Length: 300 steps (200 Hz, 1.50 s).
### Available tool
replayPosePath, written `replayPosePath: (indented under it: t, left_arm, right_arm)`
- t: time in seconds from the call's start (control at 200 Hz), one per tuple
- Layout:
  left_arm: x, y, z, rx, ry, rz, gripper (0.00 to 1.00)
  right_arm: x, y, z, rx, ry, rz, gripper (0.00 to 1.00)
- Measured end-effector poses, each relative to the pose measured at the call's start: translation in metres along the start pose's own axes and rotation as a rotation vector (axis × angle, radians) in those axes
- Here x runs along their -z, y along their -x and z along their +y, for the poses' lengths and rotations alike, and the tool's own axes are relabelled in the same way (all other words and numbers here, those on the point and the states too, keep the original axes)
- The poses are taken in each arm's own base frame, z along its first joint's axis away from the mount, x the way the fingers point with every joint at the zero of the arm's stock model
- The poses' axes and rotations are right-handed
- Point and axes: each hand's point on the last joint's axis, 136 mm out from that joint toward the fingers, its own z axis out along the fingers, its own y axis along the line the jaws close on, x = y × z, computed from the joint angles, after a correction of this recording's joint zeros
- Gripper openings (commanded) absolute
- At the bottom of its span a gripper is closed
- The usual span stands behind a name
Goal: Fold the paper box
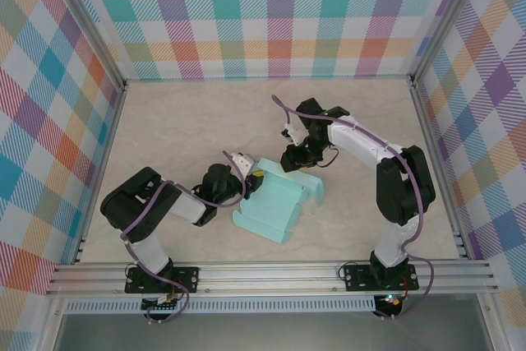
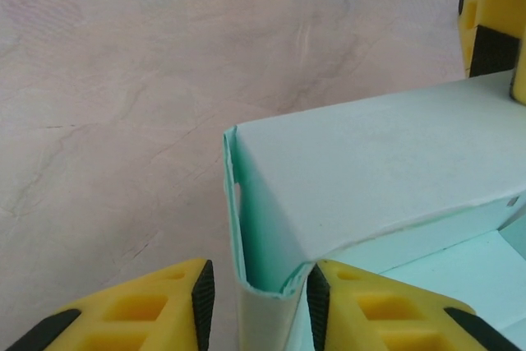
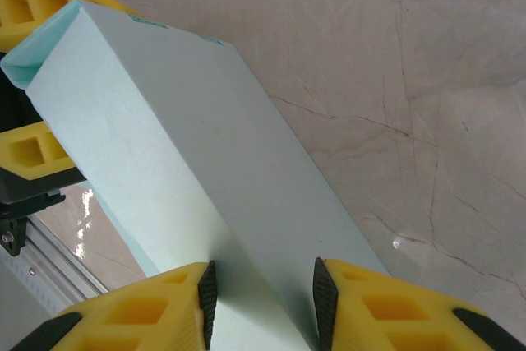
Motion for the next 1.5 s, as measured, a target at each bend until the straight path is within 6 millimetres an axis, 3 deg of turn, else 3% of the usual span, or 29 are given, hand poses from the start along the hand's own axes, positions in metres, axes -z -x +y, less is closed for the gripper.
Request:
replayPosePath:
  t: [0.145, 0.71, 1.2, 1.5]
  left_arm:
    - [-0.005, -0.005, 0.001, -0.012, 0.016, 0.000, 0.18]
    - [-0.015, -0.005, 0.014, -0.045, 0.122, -0.067, 0.06]
    - [-0.019, -0.002, 0.021, -0.041, 0.167, -0.129, 0.07]
    - [-0.026, -0.002, 0.026, 0.034, 0.188, -0.163, 0.16]
  right_arm:
    - [-0.001, 0.001, 0.002, 0.001, 0.001, -0.002, 0.37]
    - [-0.010, 0.000, 0.022, -0.078, 0.065, 0.002, 0.38]
    - [-0.012, 0.006, 0.028, -0.177, 0.169, -0.037, 0.37]
    - [-0.016, 0.007, 0.033, -0.214, 0.215, -0.038, 0.36]
